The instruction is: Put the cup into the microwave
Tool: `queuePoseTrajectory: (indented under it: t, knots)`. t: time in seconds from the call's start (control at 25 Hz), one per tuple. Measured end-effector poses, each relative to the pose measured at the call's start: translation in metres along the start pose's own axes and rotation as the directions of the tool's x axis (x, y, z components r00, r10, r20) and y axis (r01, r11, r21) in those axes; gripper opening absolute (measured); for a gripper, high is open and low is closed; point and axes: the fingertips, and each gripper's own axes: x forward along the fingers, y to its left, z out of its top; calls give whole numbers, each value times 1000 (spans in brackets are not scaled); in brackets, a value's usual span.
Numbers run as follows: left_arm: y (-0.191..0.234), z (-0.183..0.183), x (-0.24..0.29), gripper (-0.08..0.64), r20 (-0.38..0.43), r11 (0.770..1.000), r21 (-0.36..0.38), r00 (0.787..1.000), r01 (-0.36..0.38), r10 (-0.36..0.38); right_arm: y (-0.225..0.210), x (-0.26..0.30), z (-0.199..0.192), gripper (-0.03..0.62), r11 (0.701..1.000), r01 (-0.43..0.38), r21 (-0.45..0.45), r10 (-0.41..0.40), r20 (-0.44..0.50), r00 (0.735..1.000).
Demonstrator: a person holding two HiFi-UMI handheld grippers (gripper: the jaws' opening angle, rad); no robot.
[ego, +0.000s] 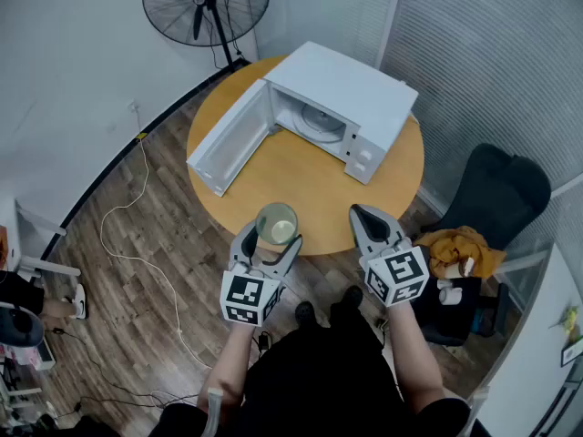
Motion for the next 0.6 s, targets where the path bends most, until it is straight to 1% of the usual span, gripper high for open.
queuePoseTrajectory:
  t: [0.32,0.52,0.6]
  knots:
    - [-13,2,-5,332,6,1000,2,1000,-3,3,0,-14,-1,8,1000,-4,-25,3,-14,1000]
    - [-23,1,-1,331,-7,1000,5,1000,-6,6,-5,-14,-9,9,1000,-6,12,6,-37,999]
    - [-27,0,3,332,-10,1000,-2,1000,-9,9,-9,-14,-12,9,1000,-16,9,17,-50,999]
